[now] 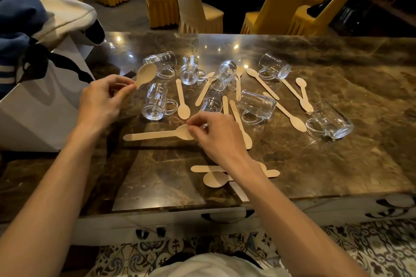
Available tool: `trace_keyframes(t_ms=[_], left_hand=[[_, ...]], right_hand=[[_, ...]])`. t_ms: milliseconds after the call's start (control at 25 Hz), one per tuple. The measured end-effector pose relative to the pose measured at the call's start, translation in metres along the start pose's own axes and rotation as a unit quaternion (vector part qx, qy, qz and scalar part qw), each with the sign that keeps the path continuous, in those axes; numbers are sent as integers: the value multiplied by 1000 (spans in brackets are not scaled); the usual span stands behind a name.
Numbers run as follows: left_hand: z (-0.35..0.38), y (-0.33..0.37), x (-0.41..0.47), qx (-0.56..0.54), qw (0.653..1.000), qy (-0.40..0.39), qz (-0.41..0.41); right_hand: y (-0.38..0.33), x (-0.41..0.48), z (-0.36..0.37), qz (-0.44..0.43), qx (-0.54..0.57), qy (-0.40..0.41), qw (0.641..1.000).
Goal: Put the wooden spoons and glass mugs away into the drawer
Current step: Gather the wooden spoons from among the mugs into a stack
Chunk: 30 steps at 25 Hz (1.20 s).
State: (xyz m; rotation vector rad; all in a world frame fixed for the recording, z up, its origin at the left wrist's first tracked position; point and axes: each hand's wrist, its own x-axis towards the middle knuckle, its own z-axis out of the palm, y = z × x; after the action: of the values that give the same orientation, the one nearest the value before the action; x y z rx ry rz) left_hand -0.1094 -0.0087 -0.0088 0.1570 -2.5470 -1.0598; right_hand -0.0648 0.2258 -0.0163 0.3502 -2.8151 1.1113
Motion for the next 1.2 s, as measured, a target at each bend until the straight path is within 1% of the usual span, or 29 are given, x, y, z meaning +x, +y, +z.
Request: trace_keyframes(t_ms=[120, 200, 360, 520, 720, 880, 1200], left_hand=[[-7, 19, -19, -49, 994, -85, 40], [-7, 32, -31, -89, 986, -135, 40], [4, 57, -51, -124, 969, -200, 77], [26, 72, -66, -128, 952, -260, 100], [57, 81, -83, -117, 931, -333, 96], [74, 84, -92, -85, 917, -372, 115], [91, 82, -101, -50, 913, -393, 99]], right_hand=[[16, -14, -17, 20, 29, 2, 999], [26, -24, -28, 31, 44, -3, 999], [46, -45, -47, 65, 48, 10, 997], [65, -67, -60, 93, 59, 30, 993], [82, -86, -70, 124, 75, 43, 989], [93, -93, -74, 140, 75, 52, 986], [108, -101, -73, 150, 74, 74, 983]])
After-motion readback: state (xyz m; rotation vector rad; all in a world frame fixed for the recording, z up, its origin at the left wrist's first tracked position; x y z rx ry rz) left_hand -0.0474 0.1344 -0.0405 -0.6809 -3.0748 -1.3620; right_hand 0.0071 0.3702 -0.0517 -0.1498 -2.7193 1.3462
